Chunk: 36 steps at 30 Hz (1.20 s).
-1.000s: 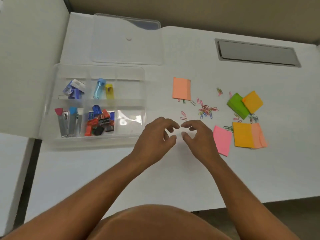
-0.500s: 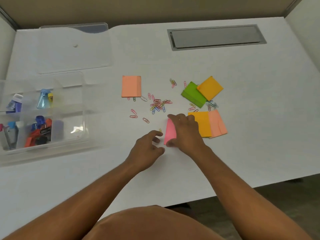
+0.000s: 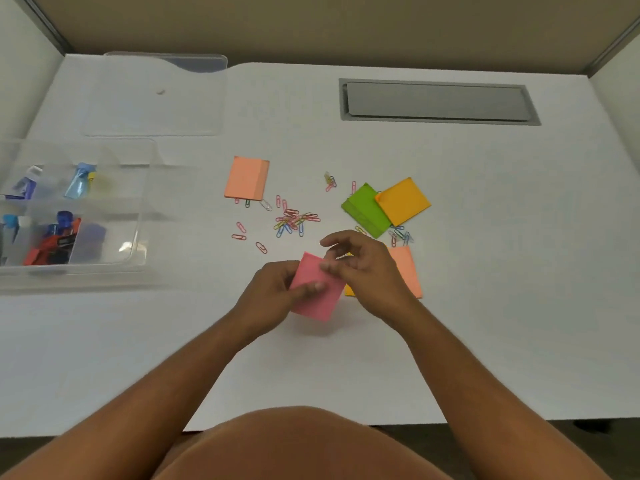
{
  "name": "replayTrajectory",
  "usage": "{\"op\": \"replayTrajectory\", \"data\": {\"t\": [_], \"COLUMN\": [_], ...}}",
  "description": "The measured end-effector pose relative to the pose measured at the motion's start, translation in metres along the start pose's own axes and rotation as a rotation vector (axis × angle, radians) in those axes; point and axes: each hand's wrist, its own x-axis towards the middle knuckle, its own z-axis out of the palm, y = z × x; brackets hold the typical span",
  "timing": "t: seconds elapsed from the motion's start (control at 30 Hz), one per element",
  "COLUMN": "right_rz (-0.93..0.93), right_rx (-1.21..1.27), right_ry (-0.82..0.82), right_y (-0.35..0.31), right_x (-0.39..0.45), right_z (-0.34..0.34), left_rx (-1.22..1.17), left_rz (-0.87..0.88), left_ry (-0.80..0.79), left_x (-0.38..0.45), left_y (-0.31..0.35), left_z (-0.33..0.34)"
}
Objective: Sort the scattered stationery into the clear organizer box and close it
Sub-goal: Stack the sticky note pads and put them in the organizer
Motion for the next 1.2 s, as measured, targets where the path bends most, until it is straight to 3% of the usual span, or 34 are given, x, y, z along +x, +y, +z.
{"op": "replayTrajectory", "data": {"t": [0.07,0.13,0.23,0.3,0.43,0.57,0.87,0.93,1.03,1.2], "right_rz": [-0.025,-0.04,0.056,0.074,0.096,0.088,0.05,0.022,-0.058,-0.119], "right_rx": [-0.178,-0.56,-1.046,-1.173,-1.067,-0.638,-0.157,-0.108,-0.143,-0.187], "right_ry": [0.12,0.158,0.023,-0.043,0.017,0.088,0.003,0.068,0.271,0.37], "right_y": [0.015,0.033,0.049,0.055,0.056,0.047,0.011,0.011,0.015,0.021], "right_x": [0.005,0.013,0.019,0.021,0.026,0.024,-0.009,-0.012,-0.017,-0.024], "right_z": [-0.02,-0.04,-0.056,-0.058,-0.057,-0.064,-0.069,-0.056,-0.039,-0.035], "left_rx": [-0.11,-0.236,-0.344,-0.383,-0.397,-0.374,-0.487,-0.576,-0.532,-0.474], "left_rz": [-0.034,-0.096,-0.151,-0.171,-0.172,-0.163,-0.207,-0.272,-0.201,-0.152], "left_ry": [0.045,0.075,0.09,0.096,0.113,0.12,0.039,-0.065,-0.176,-0.118], "left_x": [0.001,0.001,0.001,0.001,0.003,0.005,0.006,0.006,0.004,0.004], "left_y": [0.003,0.004,0.004,0.003,0.001,0.001,0.023,0.024,0.021,0.017], "left_z": [0.007,0.014,0.021,0.023,0.024,0.026,0.041,0.043,0.045,0.045]}}
